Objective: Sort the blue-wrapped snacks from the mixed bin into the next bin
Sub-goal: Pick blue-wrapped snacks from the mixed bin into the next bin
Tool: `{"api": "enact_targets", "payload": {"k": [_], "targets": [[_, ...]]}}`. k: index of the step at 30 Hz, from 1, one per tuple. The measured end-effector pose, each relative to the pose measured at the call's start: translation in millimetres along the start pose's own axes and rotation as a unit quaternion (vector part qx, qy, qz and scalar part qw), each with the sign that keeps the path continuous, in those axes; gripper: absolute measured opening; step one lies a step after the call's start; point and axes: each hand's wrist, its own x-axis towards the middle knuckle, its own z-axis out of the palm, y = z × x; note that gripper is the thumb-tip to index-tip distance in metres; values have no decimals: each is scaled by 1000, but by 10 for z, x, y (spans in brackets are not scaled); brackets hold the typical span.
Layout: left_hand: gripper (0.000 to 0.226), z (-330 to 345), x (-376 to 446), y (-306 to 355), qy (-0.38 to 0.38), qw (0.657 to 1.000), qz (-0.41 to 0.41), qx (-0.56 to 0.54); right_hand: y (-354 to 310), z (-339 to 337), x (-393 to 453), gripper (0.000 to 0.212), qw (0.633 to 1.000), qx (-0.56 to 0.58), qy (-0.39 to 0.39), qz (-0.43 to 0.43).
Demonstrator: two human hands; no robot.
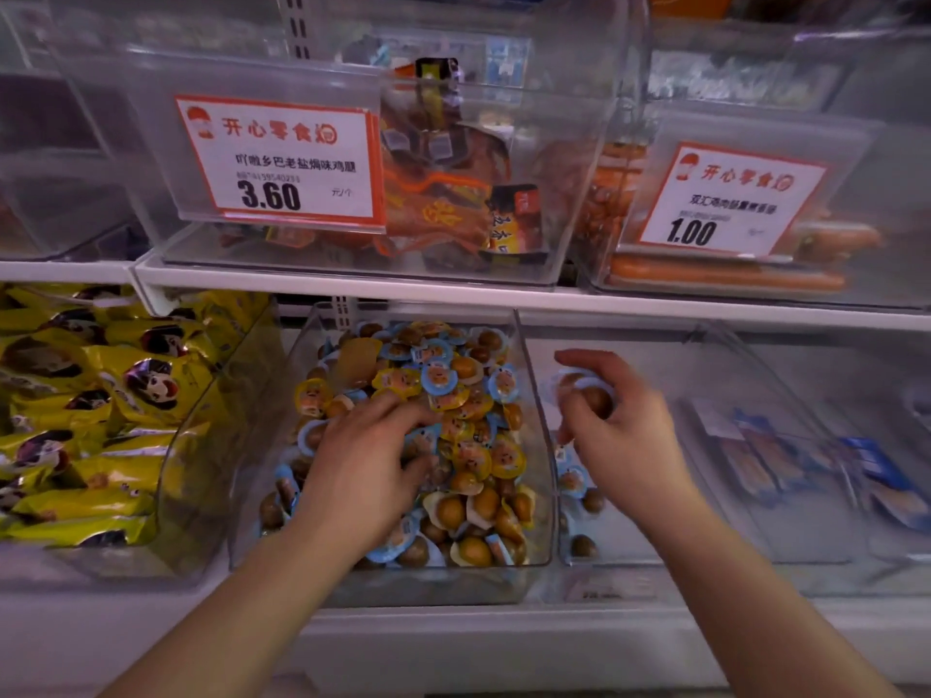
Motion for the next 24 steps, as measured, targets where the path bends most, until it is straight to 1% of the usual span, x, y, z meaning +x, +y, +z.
{"api": "enact_targets", "payload": {"k": [1, 3, 4, 5, 7, 8, 9, 10, 12, 13, 14, 15, 16, 18, 20, 22, 24], "targets": [[29, -35, 2, 2, 17, 999, -11, -36, 104, -93, 60, 24, 999, -5, -8, 44], [26, -127, 2, -12, 40, 993, -48, -104, 317, -235, 132, 21, 988, -5, -71, 140], [26, -179, -6, -31, 41, 990, -57, -124, 412, -274, 142, 20, 980, -12, -105, 170], [29, -217, -23, -64, 30, 989, -55, -132, 500, -308, 142, 21, 975, -38, -129, 179], [34, -284, -95, -114, -17, 991, -27, -128, 595, -350, 139, 23, 973, -108, -133, 156], [32, -317, -136, -129, -41, 993, -9, -106, 598, -367, 133, 24, 976, -133, -112, 133], [24, -343, -178, -144, -66, 996, 5, -67, 578, -379, 129, 23, 981, -141, -83, 109], [25, -362, -215, -157, -99, 995, 12, -22, 533, -381, 117, 22, 986, -132, -53, 85], [58, -369, -274, -189, -165, 984, 20, 59, 380, -337, 55, 24, 996, -83, -4, 34], [69, -363, -293, -188, -188, 977, 20, 96, 279, -281, 2, 25, 998, -64, 6, 1], [72, -357, -313, -173, -207, 970, 18, 123, 177, -210, -67, 24, 998, -55, 6, -39], [68, -347, -330, -163, -213, 967, 17, 137, 90, -124, -138, 24, 995, -56, -4, -82], [60, -333, -346, -159, -202, 971, 19, 129, 22, -28, -208, 23, 990, -68, -23, -124], [41, -342, -383, -170, -164, 983, 25, 79, -78, 174, -341, 21, 970, -108, -79, -204], [28, -386, -421, -220, -96, 995, -2, 7, -121, 356, -414, 21, 941, -152, -146, -264], [23, -442, -452, -282, -9, 994, -71, -80, -108, 534, -427, 29, 911, -216, -228, -269], [11, -505, -465, -315, 65, 981, -113, -146, -30, 706, -414, 45, 869, -309, -289, -257]]}}
